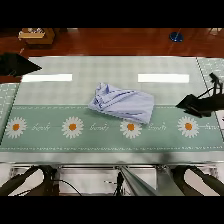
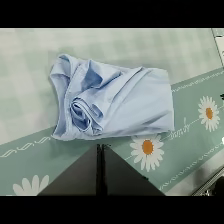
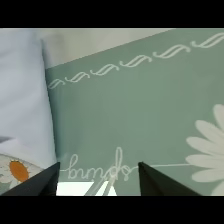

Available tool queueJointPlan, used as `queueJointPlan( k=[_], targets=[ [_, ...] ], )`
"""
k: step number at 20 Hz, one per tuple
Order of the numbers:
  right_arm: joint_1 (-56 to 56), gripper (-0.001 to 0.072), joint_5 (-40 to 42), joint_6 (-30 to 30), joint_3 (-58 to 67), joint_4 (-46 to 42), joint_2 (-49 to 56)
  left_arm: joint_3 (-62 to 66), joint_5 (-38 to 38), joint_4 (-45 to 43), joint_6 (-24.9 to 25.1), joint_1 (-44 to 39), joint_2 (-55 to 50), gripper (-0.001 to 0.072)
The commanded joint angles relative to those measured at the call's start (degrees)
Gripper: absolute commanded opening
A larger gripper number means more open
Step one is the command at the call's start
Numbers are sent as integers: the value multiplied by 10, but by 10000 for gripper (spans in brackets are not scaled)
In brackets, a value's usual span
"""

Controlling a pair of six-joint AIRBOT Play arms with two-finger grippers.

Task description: Fold the shirts.

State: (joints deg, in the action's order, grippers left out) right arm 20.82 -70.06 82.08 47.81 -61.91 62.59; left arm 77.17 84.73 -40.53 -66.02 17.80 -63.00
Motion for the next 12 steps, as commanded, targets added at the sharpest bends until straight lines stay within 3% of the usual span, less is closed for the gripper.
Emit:
queueJointPlan(
  k=[1, 2, 6, 9, 10, 12],
  targets=[
    [-1, 573, 129, -46, -122, 166, -2, -1, 0, -17, -1, 0, 0, 28],
    [-17, 602, 167, -52, -146, 197, -1, -1, 1, -20, -2, 0, 0, 28],
    [-109, 602, 224, -87, -166, 262, 52, -1, 9, -20, -2, 0, 0, 28],
    [-184, 599, 280, -126, -166, 373, 113, -1, 10, -20, -2, 0, 0, 28],
    [-204, 582, 306, -126, -165, 401, 129, -1, 14, -20, -2, 0, 0, 28],
    [-224, 450, 354, -126, -164, 438, 142, -1, 26, -20, -2, 0, 0, 28]
  ],
)
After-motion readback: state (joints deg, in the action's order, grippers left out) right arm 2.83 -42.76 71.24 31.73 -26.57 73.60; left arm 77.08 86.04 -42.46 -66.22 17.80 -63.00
